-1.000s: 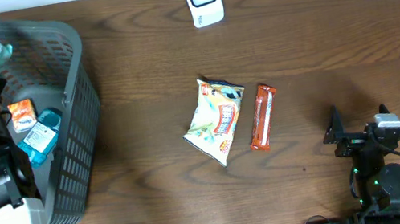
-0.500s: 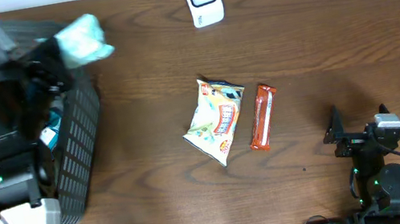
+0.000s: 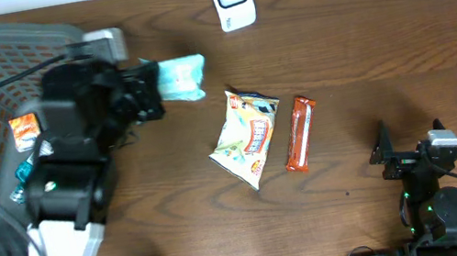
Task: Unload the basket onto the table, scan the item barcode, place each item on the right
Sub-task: 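Grasp the green wipes pack with the left gripper and lift it out, then lower the wipes pack onto the snack bag and open the left gripper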
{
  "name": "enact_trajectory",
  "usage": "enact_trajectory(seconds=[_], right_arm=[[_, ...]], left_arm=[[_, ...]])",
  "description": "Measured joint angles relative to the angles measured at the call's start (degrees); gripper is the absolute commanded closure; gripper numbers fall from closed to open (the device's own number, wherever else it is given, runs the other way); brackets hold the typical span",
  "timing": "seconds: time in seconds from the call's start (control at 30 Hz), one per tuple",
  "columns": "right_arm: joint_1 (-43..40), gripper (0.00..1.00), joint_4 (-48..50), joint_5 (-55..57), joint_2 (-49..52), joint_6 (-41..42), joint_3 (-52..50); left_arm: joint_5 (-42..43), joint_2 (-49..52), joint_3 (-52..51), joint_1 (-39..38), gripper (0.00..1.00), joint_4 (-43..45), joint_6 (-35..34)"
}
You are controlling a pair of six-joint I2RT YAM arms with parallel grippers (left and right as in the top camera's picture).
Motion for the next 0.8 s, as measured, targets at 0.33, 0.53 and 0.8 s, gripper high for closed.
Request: enact_trajectory(seconds=[0.33,0.53,0.8], right_arm=[[0.0,0.01,0.0,0.0,0.0,0.0,0.0],[0.0,0.01,0.0,0.0,0.0,0.0,0.0],[0.0,0.00,0.0,0.0,0.0,0.0,0.0]], left_arm=[[-5.2,8.9,0.0,-7.3,0.93,0.1,0.7],[-5.8,14.2,0.0,-9.7,0.92,0.2,0.9],[-6.2,26.1,0.0,-12.6,0.92,0.1,0.9]])
